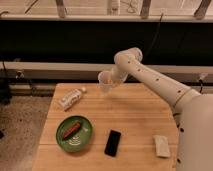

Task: Pick up the ceramic cup

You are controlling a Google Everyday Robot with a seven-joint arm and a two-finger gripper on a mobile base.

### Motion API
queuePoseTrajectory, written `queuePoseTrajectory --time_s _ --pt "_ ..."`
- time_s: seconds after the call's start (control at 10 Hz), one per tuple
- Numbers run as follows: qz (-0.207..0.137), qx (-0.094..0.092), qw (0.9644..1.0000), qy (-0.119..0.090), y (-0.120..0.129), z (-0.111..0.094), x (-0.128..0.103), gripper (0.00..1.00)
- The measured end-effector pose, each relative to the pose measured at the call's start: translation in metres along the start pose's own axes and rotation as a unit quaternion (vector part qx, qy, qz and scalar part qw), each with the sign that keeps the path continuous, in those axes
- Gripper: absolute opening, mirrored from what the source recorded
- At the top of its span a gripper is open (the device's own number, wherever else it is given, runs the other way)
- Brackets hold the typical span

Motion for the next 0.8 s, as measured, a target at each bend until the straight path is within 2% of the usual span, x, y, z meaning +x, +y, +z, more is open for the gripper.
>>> queuePoseTrajectory --time_s 0.3,0.5,0.8 --pt "-0.01 0.014 0.9999 -0.001 -0.002 -0.01 0.0 0.0" --pt "-0.004 -0.004 1.0 -0.003 -0.001 -0.008 0.0 0.0" --pt "-0.005 0.004 1.0 0.0 0.0 -0.016 0.002 0.0"
